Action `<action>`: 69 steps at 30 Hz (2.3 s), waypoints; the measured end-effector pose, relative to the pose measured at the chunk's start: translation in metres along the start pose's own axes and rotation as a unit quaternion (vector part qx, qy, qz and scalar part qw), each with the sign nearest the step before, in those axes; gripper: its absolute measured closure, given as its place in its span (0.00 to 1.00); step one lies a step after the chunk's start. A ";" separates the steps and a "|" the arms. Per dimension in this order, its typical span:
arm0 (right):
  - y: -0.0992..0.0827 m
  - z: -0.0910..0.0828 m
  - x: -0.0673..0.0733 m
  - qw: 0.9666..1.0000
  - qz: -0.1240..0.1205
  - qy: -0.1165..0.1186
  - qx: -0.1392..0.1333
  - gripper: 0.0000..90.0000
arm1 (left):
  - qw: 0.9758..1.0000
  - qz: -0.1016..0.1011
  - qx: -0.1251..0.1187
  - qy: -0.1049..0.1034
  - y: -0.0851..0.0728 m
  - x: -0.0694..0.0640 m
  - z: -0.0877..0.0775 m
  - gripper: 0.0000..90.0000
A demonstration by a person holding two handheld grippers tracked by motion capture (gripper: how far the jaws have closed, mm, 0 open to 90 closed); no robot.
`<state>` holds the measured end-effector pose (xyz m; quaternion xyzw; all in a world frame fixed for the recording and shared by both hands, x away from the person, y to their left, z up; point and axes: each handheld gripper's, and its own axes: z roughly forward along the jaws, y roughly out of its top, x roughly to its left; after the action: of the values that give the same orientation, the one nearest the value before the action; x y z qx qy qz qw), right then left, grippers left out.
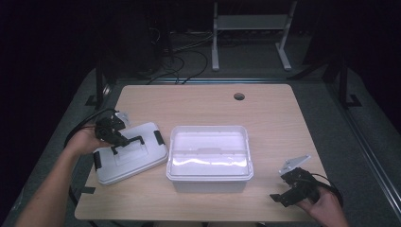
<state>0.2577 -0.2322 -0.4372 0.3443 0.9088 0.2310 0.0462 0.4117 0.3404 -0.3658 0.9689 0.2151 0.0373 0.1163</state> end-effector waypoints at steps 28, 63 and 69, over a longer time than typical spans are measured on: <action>0.002 0.001 0.001 1.000 -0.002 -0.006 0.002 0.18 | 0.998 0.048 -0.042 0.031 0.017 -0.047 -0.144 0.94; 0.001 -0.001 -0.001 1.000 0.001 -0.002 -0.003 0.17 | 0.979 0.185 -0.066 -0.047 0.173 -0.118 -0.108 0.94; 0.000 -0.002 -0.001 1.000 0.001 -0.001 -0.006 0.17 | 0.977 0.195 -0.067 -0.059 0.193 -0.127 -0.096 0.94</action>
<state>0.2585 -0.2338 -0.4350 0.3454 0.9070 0.2360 0.0491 0.3638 0.1363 -0.2289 0.9828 0.0119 0.0164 0.1837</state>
